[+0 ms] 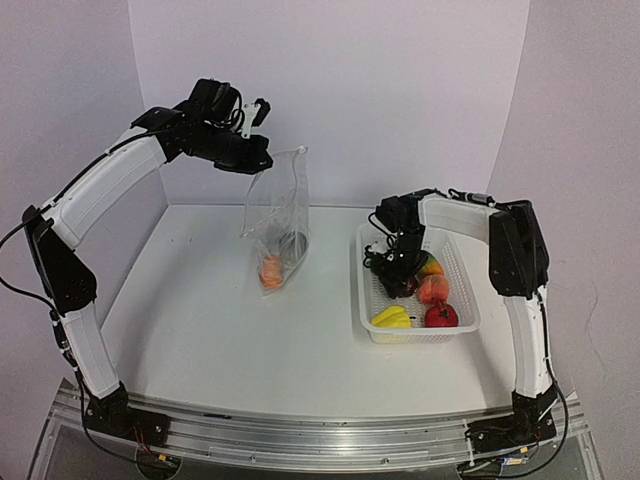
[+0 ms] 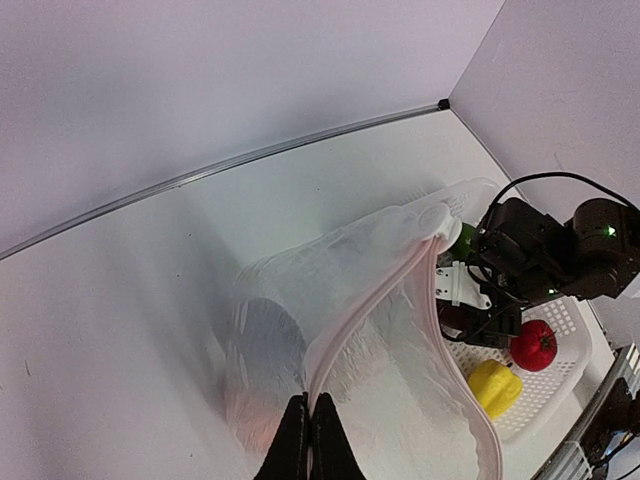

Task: Place the food in the zip-top bag and seal the zipper
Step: Pick up the fake fruit from the bin.

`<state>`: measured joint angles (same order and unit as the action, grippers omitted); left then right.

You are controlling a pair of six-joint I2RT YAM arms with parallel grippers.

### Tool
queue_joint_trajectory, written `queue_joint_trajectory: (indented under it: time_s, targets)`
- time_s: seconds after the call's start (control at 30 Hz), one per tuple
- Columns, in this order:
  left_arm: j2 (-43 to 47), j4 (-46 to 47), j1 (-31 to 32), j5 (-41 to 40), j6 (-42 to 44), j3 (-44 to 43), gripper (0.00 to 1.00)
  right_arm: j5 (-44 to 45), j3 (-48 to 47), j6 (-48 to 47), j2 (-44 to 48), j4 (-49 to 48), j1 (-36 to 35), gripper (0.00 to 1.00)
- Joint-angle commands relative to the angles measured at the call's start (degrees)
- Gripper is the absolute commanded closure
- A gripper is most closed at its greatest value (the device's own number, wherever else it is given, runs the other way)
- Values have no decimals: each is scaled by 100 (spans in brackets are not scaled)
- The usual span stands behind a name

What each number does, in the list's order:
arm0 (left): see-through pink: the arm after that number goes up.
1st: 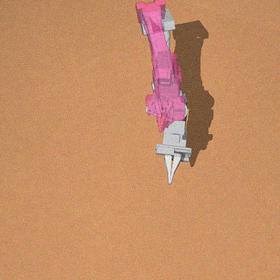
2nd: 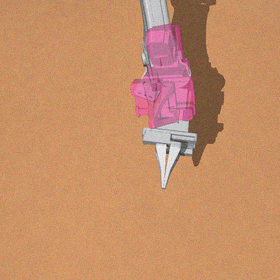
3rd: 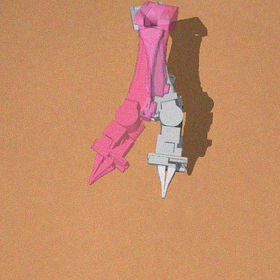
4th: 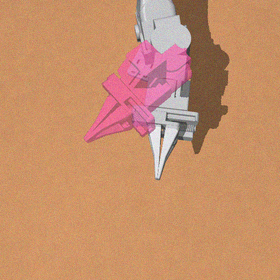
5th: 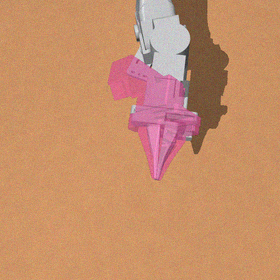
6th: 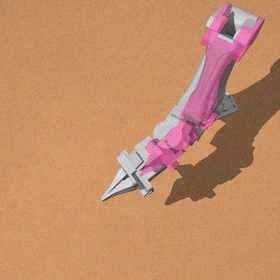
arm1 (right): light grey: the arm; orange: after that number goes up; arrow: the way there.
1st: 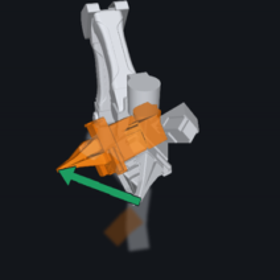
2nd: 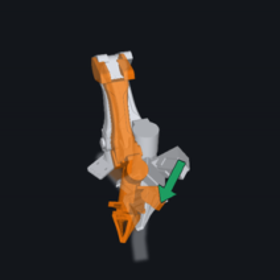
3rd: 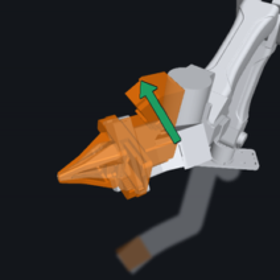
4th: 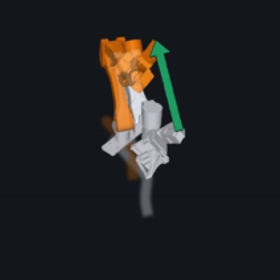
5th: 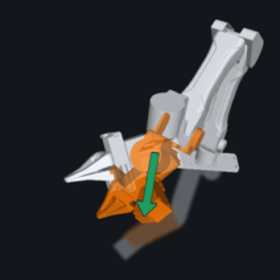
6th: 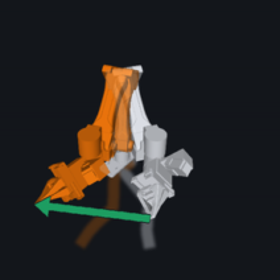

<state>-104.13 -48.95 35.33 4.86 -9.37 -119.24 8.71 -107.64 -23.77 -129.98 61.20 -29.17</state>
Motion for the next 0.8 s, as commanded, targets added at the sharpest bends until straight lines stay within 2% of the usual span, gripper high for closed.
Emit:
queue_joint_trajectory:
  time_s: [0.0, 0.13, 0.37, 0.53, 0.67, 0.77]
  targets:
    - [156, 248, 14, 48, 57, -240, 100, 6, -323, 115, 32, 123, -12, 43]
    - [173, 246, 10, 49, 62, -212, 100, -129, -386, 223, 349, 150, -11, 61]
    - [134, 262, 9, 113, 15, -240, 100, -731, -616, 736, 1582, 244, -101, 74]
    - [87, 257, 12, 203, -42, -298, 100, -1906, -1557, 2587, 2258, -81, -427, 86]
    - [50, 249, 10, 265, -105, -294, 100, -2077, -1844, 3860, 2340, -1708, -1379, 95]
    - [25, 246, 14, 309, -157, -300, 100, -2047, -1336, 5294, 2294, -3845, -1785, 100]
